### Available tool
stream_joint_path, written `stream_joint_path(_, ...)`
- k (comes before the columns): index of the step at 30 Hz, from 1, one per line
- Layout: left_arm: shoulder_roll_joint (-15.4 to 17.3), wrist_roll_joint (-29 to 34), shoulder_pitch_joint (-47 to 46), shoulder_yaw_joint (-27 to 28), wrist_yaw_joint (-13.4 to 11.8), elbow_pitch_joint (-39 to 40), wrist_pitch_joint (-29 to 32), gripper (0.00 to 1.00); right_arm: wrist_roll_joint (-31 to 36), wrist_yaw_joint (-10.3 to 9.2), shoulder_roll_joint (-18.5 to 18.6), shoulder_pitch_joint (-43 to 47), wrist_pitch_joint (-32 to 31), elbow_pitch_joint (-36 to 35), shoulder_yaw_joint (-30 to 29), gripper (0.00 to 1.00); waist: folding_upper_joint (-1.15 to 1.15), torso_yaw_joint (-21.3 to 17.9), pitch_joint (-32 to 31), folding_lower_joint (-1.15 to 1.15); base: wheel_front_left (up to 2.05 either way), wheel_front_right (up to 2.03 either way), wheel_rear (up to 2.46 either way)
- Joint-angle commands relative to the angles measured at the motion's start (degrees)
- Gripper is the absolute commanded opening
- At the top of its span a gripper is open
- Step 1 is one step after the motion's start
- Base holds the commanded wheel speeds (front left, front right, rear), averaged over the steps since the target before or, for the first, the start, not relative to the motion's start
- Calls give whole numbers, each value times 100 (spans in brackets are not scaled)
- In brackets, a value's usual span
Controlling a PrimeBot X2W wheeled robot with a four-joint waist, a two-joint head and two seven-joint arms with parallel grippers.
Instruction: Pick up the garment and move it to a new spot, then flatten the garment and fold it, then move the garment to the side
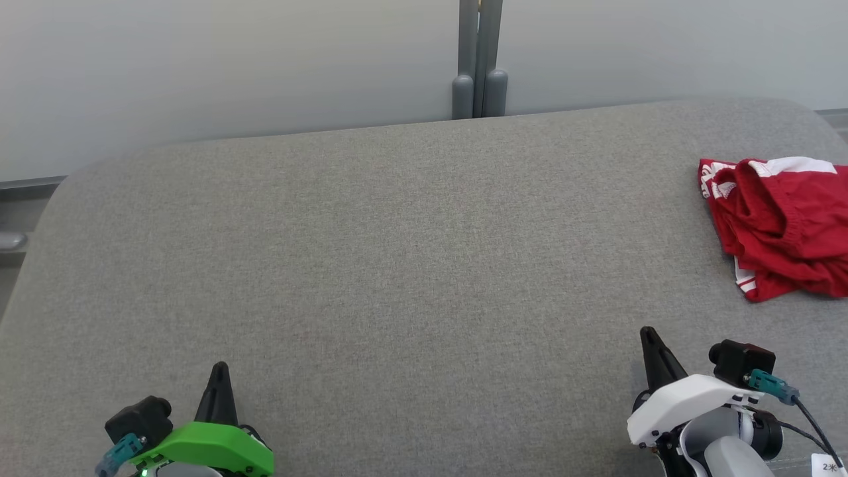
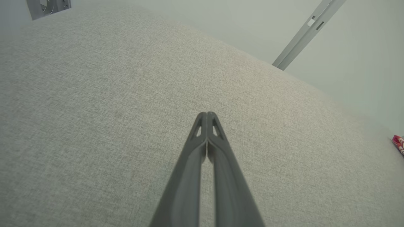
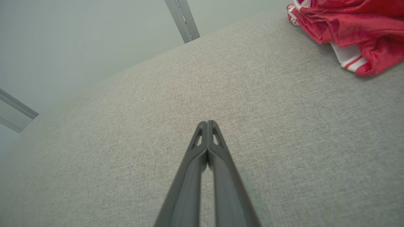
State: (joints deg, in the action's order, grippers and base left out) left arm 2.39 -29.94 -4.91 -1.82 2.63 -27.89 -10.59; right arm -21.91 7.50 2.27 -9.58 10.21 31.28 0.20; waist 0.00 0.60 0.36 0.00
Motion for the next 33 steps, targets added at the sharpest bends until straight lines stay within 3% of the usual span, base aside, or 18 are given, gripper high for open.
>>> stream_joint_path(1,19,-203,-65,46,53,130,36,0,-223,0,26,-33,-40,-147,-35,0,0,0,0,0,0,0,0)
stream_joint_path(33,38,-2690,-68,358,237,696,700,0,-3021,0,47,130,-731,-817,-306,0,0,-18,-6,0,0,0,0)
